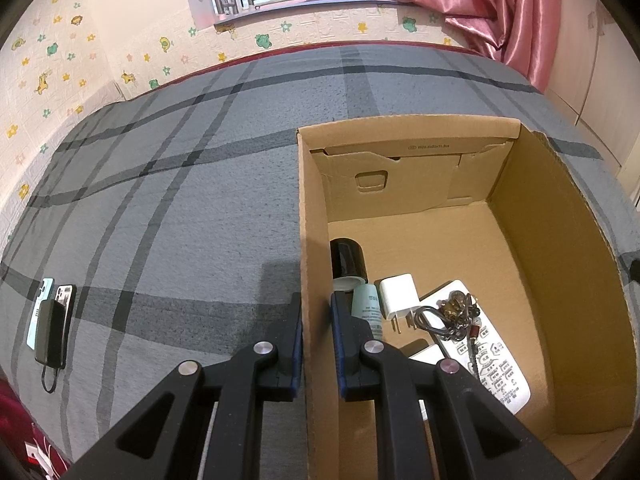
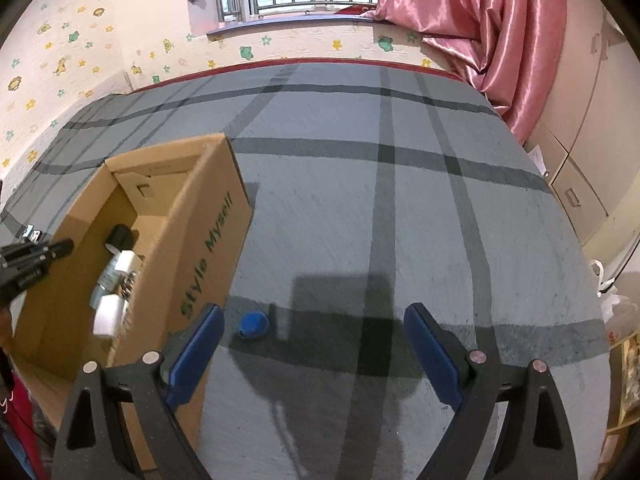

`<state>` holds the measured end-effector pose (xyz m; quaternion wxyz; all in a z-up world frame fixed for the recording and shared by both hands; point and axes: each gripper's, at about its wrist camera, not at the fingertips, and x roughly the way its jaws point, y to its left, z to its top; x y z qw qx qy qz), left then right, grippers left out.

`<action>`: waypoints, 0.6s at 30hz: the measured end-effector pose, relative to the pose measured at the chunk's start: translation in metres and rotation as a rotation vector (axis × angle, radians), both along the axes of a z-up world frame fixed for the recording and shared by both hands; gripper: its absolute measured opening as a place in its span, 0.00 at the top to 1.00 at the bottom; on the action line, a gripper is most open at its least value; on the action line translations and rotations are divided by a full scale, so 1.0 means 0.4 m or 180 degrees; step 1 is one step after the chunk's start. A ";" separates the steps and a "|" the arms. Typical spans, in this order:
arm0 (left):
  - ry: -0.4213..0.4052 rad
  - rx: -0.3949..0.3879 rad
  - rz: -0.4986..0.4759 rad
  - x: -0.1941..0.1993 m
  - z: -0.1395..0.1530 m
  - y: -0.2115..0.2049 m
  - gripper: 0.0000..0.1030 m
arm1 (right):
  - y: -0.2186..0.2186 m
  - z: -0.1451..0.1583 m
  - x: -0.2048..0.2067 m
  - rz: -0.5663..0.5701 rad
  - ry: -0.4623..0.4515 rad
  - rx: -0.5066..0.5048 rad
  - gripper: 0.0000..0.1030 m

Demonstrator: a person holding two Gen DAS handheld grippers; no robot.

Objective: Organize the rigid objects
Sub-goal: 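Move the right tool back toward the blue key fob on the bed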

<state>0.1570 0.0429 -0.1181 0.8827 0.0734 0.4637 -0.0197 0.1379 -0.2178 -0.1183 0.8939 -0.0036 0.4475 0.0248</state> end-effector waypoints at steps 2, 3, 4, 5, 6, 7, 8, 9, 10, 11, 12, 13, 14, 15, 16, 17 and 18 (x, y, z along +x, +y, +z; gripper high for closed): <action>-0.0001 0.0012 -0.0001 0.000 0.000 -0.001 0.87 | -0.007 -0.014 -0.005 0.0013 0.0012 0.0011 0.09; 0.0000 0.0015 0.0000 0.001 -0.001 -0.002 0.87 | -0.010 -0.021 -0.006 0.0023 0.0028 0.0006 0.09; 0.0000 0.0021 -0.0001 0.001 -0.001 -0.003 0.87 | -0.013 -0.025 -0.006 0.0032 0.0035 -0.0001 0.09; 0.0000 0.0024 -0.0002 0.001 -0.001 -0.003 0.87 | -0.014 -0.028 -0.005 0.0049 0.0035 0.0003 0.09; -0.0001 0.0027 -0.0001 0.001 -0.001 -0.003 0.87 | -0.015 -0.031 -0.002 0.0089 0.0041 0.0021 0.09; -0.0001 0.0029 -0.0001 0.001 -0.002 -0.003 0.87 | -0.014 -0.035 0.001 0.0125 0.0048 0.0024 0.09; -0.0002 0.0030 -0.0001 0.000 -0.002 -0.003 0.87 | -0.012 -0.037 0.004 0.0170 0.0046 0.0026 0.09; -0.0002 0.0031 -0.0001 0.000 -0.001 -0.003 0.87 | -0.009 -0.042 0.008 0.0224 0.0055 0.0034 0.09; -0.0002 0.0031 -0.0002 0.000 -0.001 -0.003 0.87 | -0.006 -0.047 0.012 0.0269 0.0075 0.0039 0.09; -0.0001 0.0031 -0.0001 0.000 -0.001 -0.003 0.87 | 0.000 -0.052 0.016 0.0326 0.0096 0.0041 0.09; -0.0001 0.0033 -0.0001 0.000 -0.001 -0.003 0.87 | 0.006 -0.058 0.021 0.0388 0.0117 0.0028 0.09; -0.0001 0.0035 -0.0002 0.000 -0.001 -0.003 0.87 | 0.012 -0.065 0.027 0.0458 0.0139 0.0011 0.09; -0.0002 0.0033 -0.0001 0.000 -0.001 -0.003 0.87 | 0.016 -0.070 0.029 0.0504 0.0158 0.0002 0.09; -0.0002 0.0031 0.0000 0.000 -0.001 -0.003 0.87 | 0.022 -0.079 0.036 0.0575 0.0193 -0.0013 0.09; -0.0001 0.0030 0.0000 0.000 -0.001 -0.003 0.87 | 0.027 -0.089 0.043 0.0646 0.0223 -0.0034 0.09; -0.0001 0.0030 0.0001 0.000 -0.001 -0.003 0.87 | 0.031 -0.096 0.048 0.0682 0.0244 -0.0049 0.09; -0.0001 0.0032 -0.0001 0.000 -0.001 -0.003 0.87 | 0.036 -0.107 0.055 0.0733 0.0280 -0.0084 0.09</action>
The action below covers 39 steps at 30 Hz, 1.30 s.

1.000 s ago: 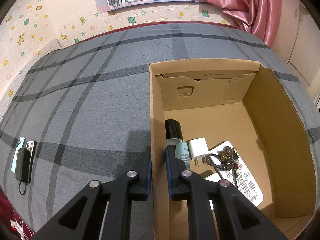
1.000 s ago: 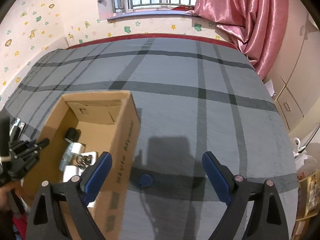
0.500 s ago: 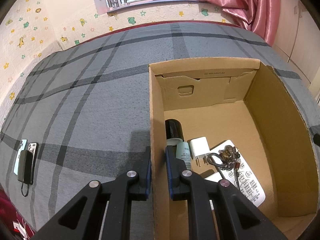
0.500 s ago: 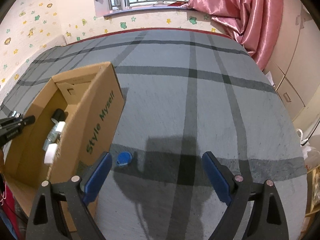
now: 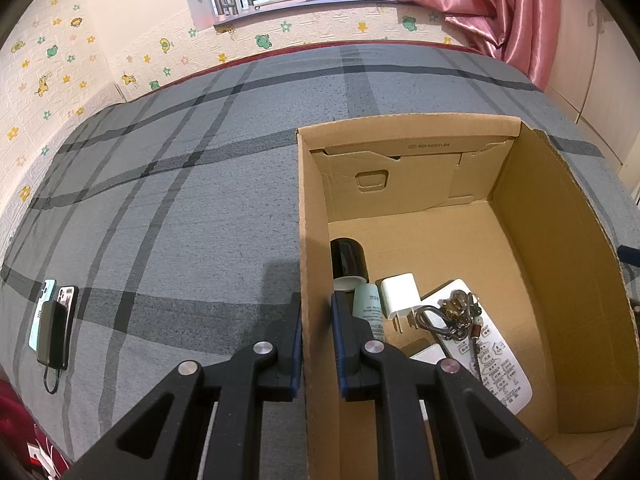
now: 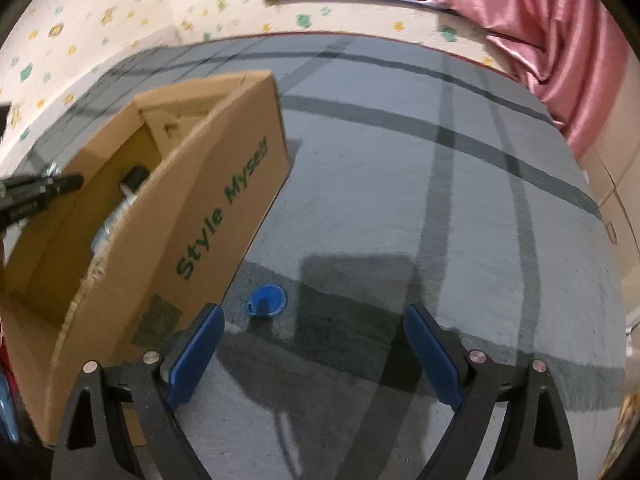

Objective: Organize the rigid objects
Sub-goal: 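Move the right tool back toward the blue key fob on the bed, then close the right gripper on the blue key fob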

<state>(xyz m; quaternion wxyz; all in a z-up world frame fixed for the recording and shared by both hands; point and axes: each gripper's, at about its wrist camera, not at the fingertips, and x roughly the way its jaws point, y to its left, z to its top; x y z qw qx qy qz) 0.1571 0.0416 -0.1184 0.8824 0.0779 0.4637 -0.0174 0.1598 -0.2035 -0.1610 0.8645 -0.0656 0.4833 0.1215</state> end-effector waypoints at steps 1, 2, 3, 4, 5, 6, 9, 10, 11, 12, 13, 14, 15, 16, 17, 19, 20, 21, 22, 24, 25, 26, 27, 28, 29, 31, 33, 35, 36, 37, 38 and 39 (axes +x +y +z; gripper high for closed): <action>0.0001 0.0006 -0.0002 0.000 0.000 0.000 0.87 | 0.003 -0.008 0.004 0.0040 0.0026 -0.0013 0.09; 0.0001 0.0012 -0.0004 0.000 0.000 -0.001 0.87 | 0.007 -0.016 0.010 0.0085 0.0063 -0.0009 0.09; 0.0005 0.0015 -0.0006 0.001 0.000 -0.001 0.87 | 0.010 -0.025 0.017 0.0139 0.0095 -0.0014 0.09; 0.0008 0.0017 -0.0008 0.002 -0.001 0.000 0.87 | 0.013 -0.033 0.020 0.0185 0.0110 -0.0037 0.09; 0.0011 0.0020 -0.0010 0.002 -0.001 0.000 0.87 | 0.017 -0.040 0.024 0.0247 0.0131 -0.0057 0.09; 0.0012 0.0022 -0.0011 0.003 -0.001 0.001 0.86 | 0.022 -0.051 0.028 0.0322 0.0167 -0.0069 0.09; 0.0012 0.0028 -0.0011 0.003 -0.001 0.000 0.86 | 0.035 -0.073 0.037 0.0465 0.0228 -0.0114 0.10; 0.0012 0.0030 -0.0011 0.003 -0.001 0.000 0.86 | 0.038 -0.080 0.041 0.0501 0.0244 -0.0132 0.10; 0.0012 0.0029 -0.0011 0.003 -0.001 0.000 0.86 | 0.042 -0.088 0.045 0.0532 0.0260 -0.0150 0.10; 0.0013 0.0024 -0.0009 0.003 -0.001 0.001 0.86 | 0.044 -0.096 0.051 0.0555 0.0278 -0.0160 0.10; 0.0013 0.0024 -0.0009 0.003 -0.001 0.000 0.86 | 0.046 -0.101 0.055 0.0568 0.0285 -0.0163 0.10; 0.0013 0.0023 -0.0007 0.003 -0.001 0.000 0.86 | 0.048 -0.106 0.060 0.0579 0.0291 -0.0170 0.10; 0.0015 0.0023 -0.0006 0.003 -0.001 0.000 0.86 | 0.049 -0.112 0.066 0.0590 0.0306 -0.0172 0.10; 0.0016 0.0021 -0.0004 0.003 -0.001 0.000 0.86 | 0.051 -0.120 0.071 0.0607 0.0328 -0.0169 0.10; 0.0016 0.0019 -0.0003 0.003 -0.001 0.000 0.86 | 0.054 -0.124 0.071 0.0620 0.0342 -0.0169 0.10; 0.0016 0.0020 -0.0004 0.003 0.000 0.000 0.86 | 0.058 -0.137 0.078 0.0648 0.0368 -0.0196 0.10; 0.0016 0.0019 -0.0004 0.003 0.000 0.000 0.86 | 0.061 -0.143 0.079 0.0661 0.0381 -0.0207 0.10; 0.0017 0.0016 -0.0003 0.003 0.000 0.000 0.86 | 0.062 -0.146 0.079 0.0670 0.0383 -0.0209 0.10; 0.0016 0.0011 -0.0001 0.003 0.000 0.001 0.86 | 0.063 -0.147 0.079 0.0673 0.0376 -0.0214 0.10; 0.0014 0.0016 0.0002 0.003 -0.001 0.002 0.86 | 0.062 -0.149 0.081 0.0667 0.0402 -0.0193 0.12; 0.0013 0.0020 0.0002 0.003 -0.001 0.002 0.86 | 0.062 -0.148 0.082 0.0660 0.0409 -0.0181 0.13; 0.0014 0.0023 0.0003 0.004 -0.002 0.001 0.86 | 0.063 -0.149 0.079 0.0652 0.0410 -0.0172 0.14; 0.0014 0.0022 0.0002 0.004 -0.002 0.001 0.86 | 0.064 -0.149 0.078 0.0653 0.0412 -0.0165 0.16; 0.0015 0.0020 0.0001 0.004 -0.002 0.001 0.86 | 0.065 -0.147 0.077 0.0657 0.0412 -0.0157 0.19; 0.0016 0.0022 0.0001 0.005 -0.002 0.001 0.86 | 0.066 -0.145 0.075 0.0663 0.0412 -0.0148 0.24; 0.0015 0.0009 0.0008 0.005 -0.001 0.001 0.86 | 0.075 -0.143 0.070 0.0679 0.0411 -0.0155 0.33; 0.0013 0.0016 0.0007 0.005 0.000 0.000 0.86 | 0.087 -0.138 0.070 0.0662 0.0426 -0.0116 0.50; 0.0009 0.0018 0.0009 0.004 0.002 0.000 0.86 | 0.102 -0.135 0.067 0.0648 0.0399 -0.0132 0.67; 0.0008 0.0018 0.0009 0.004 0.002 0.000 0.86 | 0.106 -0.134 0.065 0.0642 0.0392 -0.0147 0.67; 0.0008 0.0014 0.0008 0.004 0.000 0.000 0.86 | 0.109 -0.132 0.062 0.0637 0.0391 -0.0154 0.67; 0.0007 0.0015 0.0008 0.004 0.001 0.000 0.86 | 0.111 -0.132 0.062 0.0628 0.0387 -0.0154 0.67; 0.0006 0.0016 0.0007 0.003 0.001 0.000 0.86 | 0.111 -0.129 0.060 0.0606 0.0383 -0.0141 0.67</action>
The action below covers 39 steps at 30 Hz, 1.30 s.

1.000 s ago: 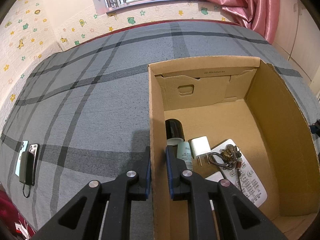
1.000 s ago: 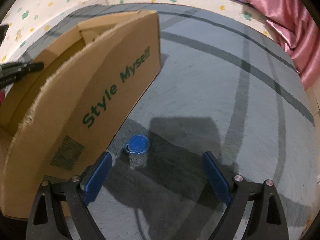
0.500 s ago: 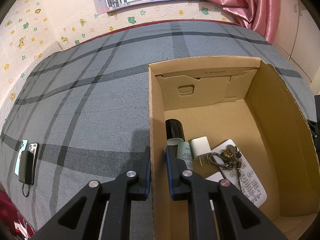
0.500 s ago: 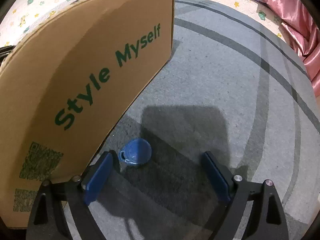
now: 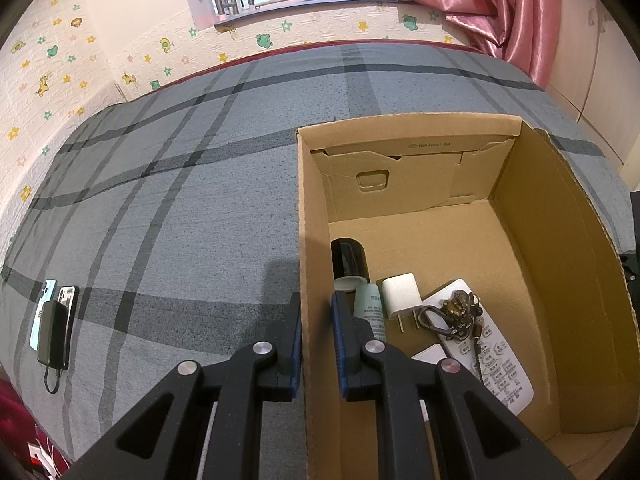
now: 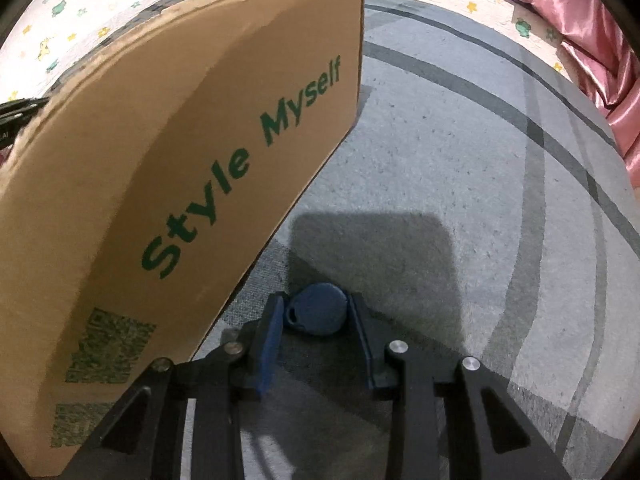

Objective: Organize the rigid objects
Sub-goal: 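Close the right gripper on the blue key fob, then lift the blue fob with the right gripper and carry it over the box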

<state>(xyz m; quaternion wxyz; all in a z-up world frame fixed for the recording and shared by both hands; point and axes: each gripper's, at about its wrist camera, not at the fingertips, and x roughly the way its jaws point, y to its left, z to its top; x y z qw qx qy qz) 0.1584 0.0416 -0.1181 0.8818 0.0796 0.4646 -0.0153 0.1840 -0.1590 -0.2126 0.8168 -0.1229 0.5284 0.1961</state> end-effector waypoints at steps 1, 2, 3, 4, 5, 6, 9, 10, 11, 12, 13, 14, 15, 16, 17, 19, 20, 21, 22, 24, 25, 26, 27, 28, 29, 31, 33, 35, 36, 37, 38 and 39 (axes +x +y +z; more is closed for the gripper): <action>-0.0002 0.0001 0.0000 0.000 0.000 0.000 0.86 | 0.000 0.002 0.001 -0.0022 0.0000 0.0006 0.67; -0.0003 0.0001 0.0001 0.000 -0.001 0.000 0.86 | 0.000 0.008 -0.002 -0.0063 -0.0007 0.0017 0.67; -0.0004 -0.0003 0.0002 0.000 0.000 0.000 0.86 | 0.002 0.011 0.008 -0.0087 -0.0006 0.0024 0.67; -0.0005 -0.0005 0.0001 0.000 0.000 0.000 0.86 | 0.003 0.017 0.010 -0.0110 -0.0008 0.0034 0.67; -0.0004 0.0002 0.0000 0.000 -0.001 0.000 0.86 | 0.000 0.021 0.015 -0.0126 -0.0018 0.0032 0.67; -0.0003 0.0002 0.0001 0.000 -0.001 0.000 0.86 | 0.001 0.025 0.011 -0.0152 -0.0023 0.0028 0.67; -0.0007 -0.0009 0.0000 0.000 0.000 0.000 0.86 | 0.002 0.032 0.021 -0.0243 -0.0031 0.0018 0.67; -0.0008 -0.0005 -0.0002 0.000 0.000 0.000 0.86 | -0.008 0.030 0.022 -0.0273 -0.0033 0.0019 0.67; -0.0009 -0.0005 -0.0003 -0.001 -0.001 0.000 0.86 | -0.011 0.034 0.019 -0.0303 -0.0036 0.0030 0.67; -0.0010 -0.0012 -0.0001 -0.001 0.000 0.000 0.86 | -0.011 0.039 0.017 -0.0334 -0.0043 0.0027 0.67; -0.0012 -0.0014 -0.0001 -0.001 0.000 -0.001 0.86 | -0.013 0.045 0.014 -0.0363 -0.0062 0.0023 0.67; -0.0014 -0.0012 -0.0001 -0.002 0.000 0.000 0.86 | -0.013 0.051 0.011 -0.0387 -0.0069 0.0025 0.67; -0.0015 -0.0009 -0.0004 -0.002 -0.001 0.000 0.86 | -0.014 0.059 0.009 -0.0429 -0.0084 0.0027 0.67; -0.0015 -0.0014 -0.0004 -0.002 -0.001 0.000 0.86 | -0.015 0.066 0.007 -0.0460 -0.0095 0.0024 0.67; -0.0013 -0.0022 -0.0002 -0.002 -0.001 0.000 0.86 | -0.018 0.069 0.001 -0.0481 -0.0098 0.0029 0.67; -0.0010 -0.0023 -0.0004 -0.002 -0.001 -0.001 0.86 | -0.028 0.088 -0.016 -0.0547 -0.0123 0.0031 0.67; -0.0011 -0.0017 -0.0005 -0.002 -0.001 -0.001 0.86 | -0.037 0.093 -0.026 -0.0578 -0.0126 0.0041 0.67; -0.0013 -0.0013 -0.0006 -0.002 -0.001 -0.001 0.86 | -0.040 0.095 -0.023 -0.0620 -0.0129 0.0044 0.67; -0.0015 -0.0014 -0.0005 -0.002 -0.001 -0.001 0.86 | -0.042 0.098 -0.022 -0.0666 -0.0140 0.0031 0.67; -0.0017 -0.0028 -0.0003 -0.003 -0.001 0.002 0.86 | -0.049 0.103 -0.030 -0.0737 -0.0154 0.0024 0.67; -0.0018 -0.0031 -0.0004 -0.003 -0.001 0.003 0.86 | -0.052 0.105 -0.032 -0.0776 -0.0160 0.0020 0.67; -0.0020 -0.0034 -0.0004 -0.004 0.000 0.004 0.86 | -0.055 0.108 -0.036 -0.0816 -0.0169 0.0021 0.67; -0.0023 -0.0035 -0.0005 -0.005 0.000 0.004 0.86 | -0.057 0.111 -0.038 -0.0867 -0.0175 0.0014 0.67; -0.0026 -0.0036 -0.0005 -0.005 0.000 0.005 0.86 | -0.058 0.114 -0.041 -0.0901 -0.0180 0.0016 0.67; -0.0026 -0.0034 -0.0006 -0.006 0.000 0.005 0.86 | -0.059 0.119 -0.047 -0.0936 -0.0189 0.0017 0.67; -0.0023 -0.0038 -0.0005 -0.006 0.001 0.005 0.86 | -0.058 0.128 -0.055 -0.1000 -0.0205 0.0004 0.67; -0.0020 -0.0044 -0.0003 -0.005 0.002 0.005 0.86 | -0.060 0.135 -0.064 -0.1084 -0.0205 0.0006 0.67; -0.0022 -0.0037 -0.0003 -0.006 0.003 0.004 0.86 | -0.062 0.138 -0.072 -0.1139 -0.0177 0.0000 0.67; -0.0026 -0.0032 -0.0005 -0.006 0.003 0.003 0.86 | -0.062 0.140 -0.077 -0.1161 -0.0183 -0.0012 0.67; -0.0027 -0.0029 -0.0006 -0.007 0.003 0.002 0.86 | -0.062 0.142 -0.081 -0.1185 -0.0190 -0.0034 0.67; -0.0028 -0.0029 -0.0006 -0.006 0.002 0.002 0.86 | -0.064 0.144 -0.086 -0.1208 -0.0194 -0.0034 0.67; -0.0028 -0.0033 -0.0006 -0.006 0.002 0.003 0.86 | -0.067 0.147 -0.090 -0.1243 -0.0195 -0.0014 0.67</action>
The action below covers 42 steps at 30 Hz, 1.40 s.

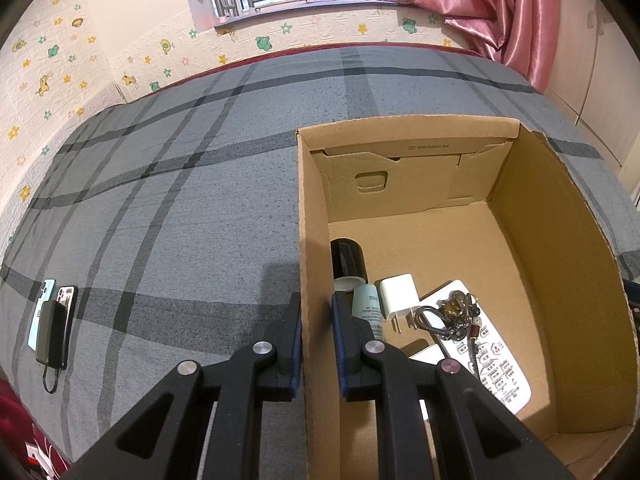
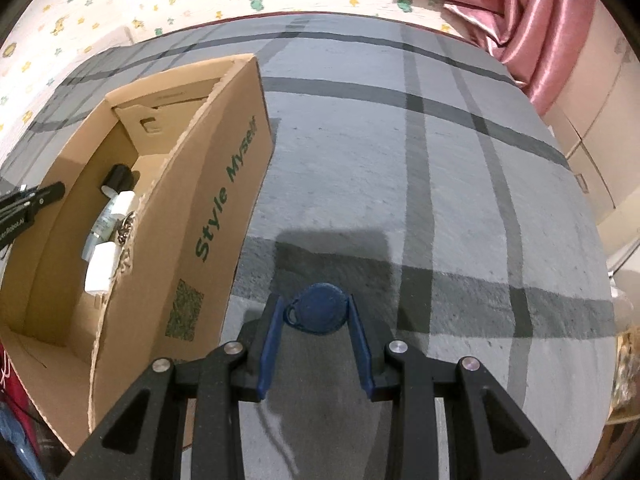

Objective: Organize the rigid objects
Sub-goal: 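Lift the blue fob with the right gripper and carry it over the box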

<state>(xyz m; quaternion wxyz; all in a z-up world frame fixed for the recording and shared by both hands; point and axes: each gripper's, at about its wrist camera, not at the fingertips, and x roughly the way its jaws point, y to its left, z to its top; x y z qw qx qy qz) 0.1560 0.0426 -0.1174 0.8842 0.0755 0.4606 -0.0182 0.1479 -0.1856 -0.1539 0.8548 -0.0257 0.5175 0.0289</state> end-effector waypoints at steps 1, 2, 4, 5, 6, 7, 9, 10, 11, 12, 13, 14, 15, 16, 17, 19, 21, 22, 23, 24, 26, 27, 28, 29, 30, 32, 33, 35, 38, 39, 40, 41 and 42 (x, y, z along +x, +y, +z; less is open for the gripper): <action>0.0000 -0.0002 0.0000 0.000 0.000 0.000 0.86 | -0.002 0.003 -0.003 -0.0024 -0.0002 0.0008 0.67; -0.0001 -0.0001 -0.0001 0.000 0.000 0.001 0.86 | -0.004 0.006 -0.007 -0.0054 -0.0008 0.0010 0.67; -0.0003 0.0002 -0.0004 0.000 -0.001 0.000 0.86 | -0.007 0.015 -0.014 -0.0090 -0.0023 0.0040 0.67; -0.0003 0.0001 -0.0004 0.000 -0.001 0.001 0.86 | -0.007 0.017 -0.016 -0.0104 -0.0027 0.0033 0.67; -0.0002 -0.0001 -0.0004 0.000 -0.001 0.001 0.86 | -0.007 0.022 -0.018 -0.0114 -0.0029 0.0041 0.67; -0.0002 -0.0003 -0.0003 0.000 -0.001 0.001 0.86 | -0.008 0.026 -0.019 -0.0118 -0.0023 0.0056 0.67; -0.0002 -0.0003 -0.0002 0.000 -0.001 0.001 0.86 | -0.009 0.032 -0.022 -0.0136 -0.0012 0.0039 0.67; -0.0003 -0.0004 -0.0001 -0.001 -0.001 0.000 0.86 | -0.008 0.035 -0.022 -0.0143 -0.0011 0.0041 0.67; -0.0003 -0.0003 -0.0002 0.000 -0.001 0.001 0.86 | -0.007 0.039 -0.024 -0.0157 -0.0009 0.0033 0.67; -0.0003 0.0000 -0.0004 0.000 -0.001 0.000 0.86 | -0.007 0.044 -0.025 -0.0165 -0.0007 0.0023 0.67; -0.0003 0.0002 -0.0004 0.000 -0.001 0.001 0.86 | -0.006 0.048 -0.027 -0.0173 -0.0008 0.0027 0.67; -0.0002 0.0003 -0.0004 0.000 -0.001 0.000 0.86 | -0.004 0.055 -0.029 -0.0180 -0.0006 0.0022 0.67; -0.0002 0.0000 -0.0004 0.000 -0.001 0.001 0.86 | -0.003 0.060 -0.032 -0.0181 -0.0014 0.0014 0.67; -0.0002 -0.0003 -0.0003 0.000 -0.001 0.001 0.86 | -0.002 0.068 -0.034 -0.0187 -0.0014 0.0003 0.67; -0.0001 -0.0006 -0.0001 0.000 -0.001 0.001 0.86 | 0.000 0.076 -0.036 -0.0188 -0.0015 0.0005 0.67; -0.0001 -0.0006 -0.0001 0.000 -0.002 0.001 0.86 | 0.001 0.091 -0.038 -0.0197 -0.0028 0.0002 0.67; -0.0001 -0.0008 -0.0002 0.000 -0.001 0.002 0.86 | 0.006 0.108 -0.039 -0.0193 -0.0040 -0.0027 0.67; 0.0000 -0.0010 -0.0001 0.001 -0.002 0.002 0.86 | 0.010 0.118 -0.041 -0.0193 -0.0048 -0.0040 0.67; 0.0001 -0.0010 -0.0001 0.001 -0.002 0.001 0.86 | 0.011 0.124 -0.041 -0.0191 -0.0051 -0.0045 0.67; 0.0001 -0.0007 -0.0001 0.001 -0.002 0.002 0.86 | 0.014 0.133 -0.042 -0.0196 -0.0058 -0.0047 0.67; 0.0003 -0.0006 -0.0001 0.001 -0.002 0.002 0.86 | 0.020 0.148 -0.042 -0.0194 -0.0065 -0.0057 0.67; 0.0003 -0.0008 -0.0001 0.001 -0.002 0.002 0.86 | 0.022 0.154 -0.041 -0.0194 -0.0069 -0.0063 0.67; 0.0002 -0.0007 -0.0001 0.001 -0.002 0.002 0.86 | 0.026 0.161 -0.042 -0.0193 -0.0074 -0.0069 0.67; 0.0002 -0.0007 -0.0001 0.002 -0.002 0.002 0.86 | 0.029 0.165 -0.041 -0.0189 -0.0072 -0.0073 0.67; 0.0002 -0.0009 0.0000 0.001 -0.002 0.002 0.86 | 0.033 0.171 -0.041 -0.0180 -0.0077 -0.0072 0.67; 0.0003 -0.0010 -0.0001 0.002 -0.002 0.002 0.86 | 0.043 0.183 -0.042 -0.0164 -0.0094 -0.0096 0.67; 0.0003 -0.0011 0.0001 0.002 -0.002 0.002 0.86 | 0.049 0.191 -0.042 -0.0155 -0.0103 -0.0104 0.67; 0.0005 -0.0009 0.0001 0.002 -0.002 0.002 0.86 | 0.056 0.200 -0.039 -0.0143 -0.0118 -0.0112 0.67; 0.0006 -0.0021 0.0002 0.001 -0.002 0.003 0.86 | 0.070 0.217 -0.034 -0.0119 -0.0143 -0.0119 0.67; 0.0007 -0.0027 0.0001 0.001 -0.002 0.003 0.86 | 0.076 0.224 -0.032 -0.0109 -0.0157 -0.0125 0.67; 0.0008 -0.0029 0.0002 0.001 -0.002 0.003 0.86 | 0.080 0.229 -0.029 -0.0102 -0.0164 -0.0131 0.67; 0.0008 -0.0028 0.0001 0.001 -0.002 0.002 0.86 | 0.085 0.233 -0.027 -0.0091 -0.0168 -0.0133 0.67; 0.0009 -0.0028 0.0000 0.001 -0.002 0.003 0.86 | 0.090 0.237 -0.023 -0.0076 -0.0177 -0.0121 0.67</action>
